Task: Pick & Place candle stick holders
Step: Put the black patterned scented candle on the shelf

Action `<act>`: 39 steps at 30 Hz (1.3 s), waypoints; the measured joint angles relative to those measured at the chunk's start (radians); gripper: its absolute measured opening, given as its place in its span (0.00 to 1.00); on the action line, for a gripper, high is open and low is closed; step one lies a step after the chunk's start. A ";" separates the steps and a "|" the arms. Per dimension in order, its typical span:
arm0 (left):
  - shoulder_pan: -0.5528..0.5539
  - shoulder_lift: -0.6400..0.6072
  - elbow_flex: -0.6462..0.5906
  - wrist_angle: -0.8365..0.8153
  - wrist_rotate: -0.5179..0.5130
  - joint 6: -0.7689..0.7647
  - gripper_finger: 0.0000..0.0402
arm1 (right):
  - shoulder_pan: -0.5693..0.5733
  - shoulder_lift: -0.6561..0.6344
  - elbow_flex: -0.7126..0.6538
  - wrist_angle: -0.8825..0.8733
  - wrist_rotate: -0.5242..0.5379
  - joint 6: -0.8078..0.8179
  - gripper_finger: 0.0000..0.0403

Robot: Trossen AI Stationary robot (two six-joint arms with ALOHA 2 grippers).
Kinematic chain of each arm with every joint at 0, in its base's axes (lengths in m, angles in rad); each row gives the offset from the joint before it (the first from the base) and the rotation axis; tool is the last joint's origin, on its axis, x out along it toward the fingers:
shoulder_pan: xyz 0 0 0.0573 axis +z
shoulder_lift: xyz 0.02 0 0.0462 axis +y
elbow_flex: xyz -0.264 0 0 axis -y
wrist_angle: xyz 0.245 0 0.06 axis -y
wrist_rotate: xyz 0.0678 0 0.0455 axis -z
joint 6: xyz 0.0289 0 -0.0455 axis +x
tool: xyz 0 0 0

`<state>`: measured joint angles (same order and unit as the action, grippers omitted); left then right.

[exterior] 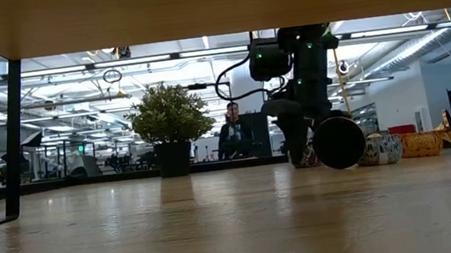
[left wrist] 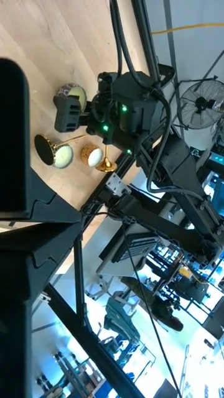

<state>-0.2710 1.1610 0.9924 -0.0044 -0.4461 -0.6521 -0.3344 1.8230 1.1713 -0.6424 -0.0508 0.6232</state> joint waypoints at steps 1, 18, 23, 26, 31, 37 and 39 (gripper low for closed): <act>0.000 0.000 0.000 0.000 0.001 0.000 0.01 | 0.000 -0.003 0.000 -0.003 -0.011 -0.001 0.74; 0.000 -0.004 0.000 -0.001 0.021 0.041 0.03 | 0.011 -0.164 0.153 -0.011 -0.244 -0.034 0.75; 0.009 -0.006 0.000 -0.001 0.049 0.046 0.05 | 0.032 -0.240 0.179 0.003 -0.269 -0.020 0.74; 0.014 -0.006 0.000 0.001 0.071 0.060 0.02 | 0.044 -0.280 0.180 0.041 -0.269 0.017 0.75; -0.012 -0.006 0.034 -0.060 0.062 0.160 0.01 | 0.062 -0.330 0.180 0.070 -0.268 0.057 0.75; -0.063 0.052 0.248 -0.579 -0.212 0.180 0.00 | 0.069 -0.343 0.180 0.089 -0.268 0.084 0.75; -0.066 0.099 0.332 -0.726 -0.269 0.200 0.00 | 0.069 -0.342 0.180 0.097 -0.268 0.097 0.75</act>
<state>-0.3370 1.2598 1.3243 -0.7306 -0.7152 -0.4517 -0.2652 1.4807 1.3510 -0.5459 -0.3185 0.7202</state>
